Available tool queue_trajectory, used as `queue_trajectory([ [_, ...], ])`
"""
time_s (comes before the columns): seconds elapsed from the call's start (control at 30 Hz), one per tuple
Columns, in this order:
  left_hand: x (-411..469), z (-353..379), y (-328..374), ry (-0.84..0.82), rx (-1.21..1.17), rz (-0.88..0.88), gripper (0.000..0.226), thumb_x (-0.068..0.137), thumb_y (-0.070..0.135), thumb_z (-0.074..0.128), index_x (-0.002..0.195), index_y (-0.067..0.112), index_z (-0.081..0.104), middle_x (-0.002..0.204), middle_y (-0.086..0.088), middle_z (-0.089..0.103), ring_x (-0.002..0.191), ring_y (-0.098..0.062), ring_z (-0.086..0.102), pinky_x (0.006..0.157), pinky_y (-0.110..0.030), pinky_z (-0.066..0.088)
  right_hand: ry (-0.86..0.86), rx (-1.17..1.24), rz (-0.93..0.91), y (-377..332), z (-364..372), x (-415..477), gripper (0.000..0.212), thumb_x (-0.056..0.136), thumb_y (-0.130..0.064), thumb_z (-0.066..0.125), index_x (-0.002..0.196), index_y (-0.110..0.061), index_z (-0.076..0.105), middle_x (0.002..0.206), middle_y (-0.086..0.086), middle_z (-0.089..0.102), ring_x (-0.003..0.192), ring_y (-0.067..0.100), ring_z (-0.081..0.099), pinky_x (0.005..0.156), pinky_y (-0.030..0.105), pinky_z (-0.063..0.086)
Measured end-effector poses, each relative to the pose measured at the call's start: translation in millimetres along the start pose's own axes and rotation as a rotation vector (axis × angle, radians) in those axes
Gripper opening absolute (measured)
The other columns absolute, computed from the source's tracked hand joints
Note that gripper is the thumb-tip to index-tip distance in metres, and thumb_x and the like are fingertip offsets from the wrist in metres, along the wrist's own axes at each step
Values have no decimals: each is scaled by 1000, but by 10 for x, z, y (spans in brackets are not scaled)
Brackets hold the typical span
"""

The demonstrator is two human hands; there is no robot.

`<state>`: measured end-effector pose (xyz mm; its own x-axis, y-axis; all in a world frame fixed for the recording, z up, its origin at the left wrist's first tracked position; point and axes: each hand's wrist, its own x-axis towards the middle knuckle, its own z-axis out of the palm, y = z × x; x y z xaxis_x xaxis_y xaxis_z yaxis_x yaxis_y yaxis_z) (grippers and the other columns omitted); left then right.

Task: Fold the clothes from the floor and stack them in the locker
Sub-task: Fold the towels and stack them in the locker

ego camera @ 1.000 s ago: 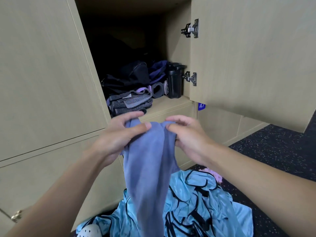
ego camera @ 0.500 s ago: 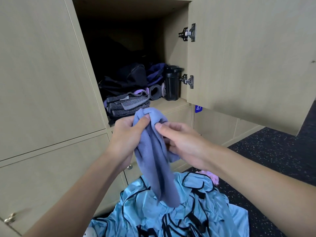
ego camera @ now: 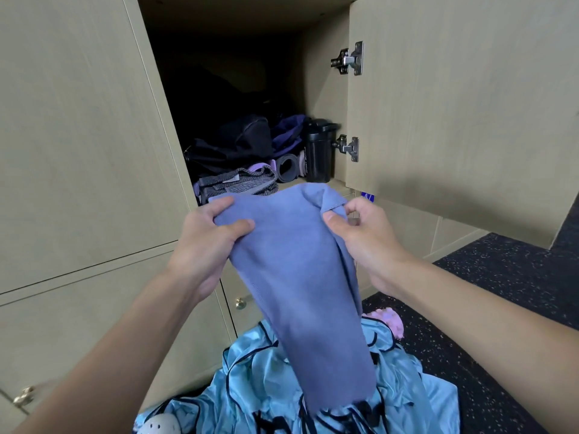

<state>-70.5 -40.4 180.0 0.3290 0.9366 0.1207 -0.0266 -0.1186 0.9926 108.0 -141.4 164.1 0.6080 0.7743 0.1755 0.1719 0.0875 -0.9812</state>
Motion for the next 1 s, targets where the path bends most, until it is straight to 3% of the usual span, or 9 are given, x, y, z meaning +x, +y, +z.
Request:
queue_trajectory([
  [0.07,5,-35,4,10,38,18,77,84,-4,72,152,13,39,131,-2,62,109,-15,67,100,-37,53,44,-15,-21,-5,-44,22,19,95,-23,63,84,-15,50,80,-1,58,74,15,53,68,25,42],
  [0.2,-25,-13,14,-41,86,44,81,83,-9,70,153,17,38,138,-1,58,114,-12,63,93,-28,54,128,25,-5,-8,-42,30,15,95,-21,62,98,-21,47,82,-6,46,76,15,46,65,22,37],
  [0.33,-96,84,26,-122,4,69,73,86,-11,66,150,17,43,140,0,58,119,-12,63,98,-30,52,-218,221,82,-48,16,-57,53,85,-27,77,127,-43,49,116,7,63,99,20,70,92,35,53],
  [0.47,-191,173,43,-270,-189,24,68,90,-15,57,148,18,43,132,-2,64,108,-15,69,82,-26,58,-414,137,107,-95,102,-210,69,79,-13,81,134,-41,50,109,8,62,99,23,72,93,35,56],
  [0.57,-212,221,18,-312,-258,16,67,92,-16,53,147,19,42,132,-7,64,106,-18,70,82,-26,57,-278,63,65,-65,198,-212,46,80,-9,79,117,-31,62,105,11,67,90,22,72,87,32,58],
  [0.67,-232,278,-51,-219,-143,37,62,91,-4,64,140,28,41,107,-15,73,90,-19,70,84,-32,56,-96,133,40,-50,218,-136,31,82,-3,73,103,-25,64,100,8,70,84,18,70,79,30,57],
  [0.77,-299,366,-174,-225,23,-7,55,90,8,71,129,38,47,88,-16,73,77,-20,64,83,-38,53,-29,143,48,-40,204,-74,32,82,-5,72,107,-23,63,109,9,69,100,23,70,92,40,56],
  [0.9,-282,398,-205,-113,-24,17,26,94,-2,60,108,19,66,93,-11,77,74,-18,67,69,-30,53,-150,256,121,-41,166,-44,39,88,-2,67,124,-16,58,119,12,66,111,26,66,102,43,50],
  [1.0,-162,301,-161,47,-70,60,24,95,-3,58,97,18,69,100,-9,75,78,-13,68,74,-27,55,-112,179,119,-36,61,20,40,89,1,62,126,-15,60,119,7,63,115,23,62,105,37,47],
])
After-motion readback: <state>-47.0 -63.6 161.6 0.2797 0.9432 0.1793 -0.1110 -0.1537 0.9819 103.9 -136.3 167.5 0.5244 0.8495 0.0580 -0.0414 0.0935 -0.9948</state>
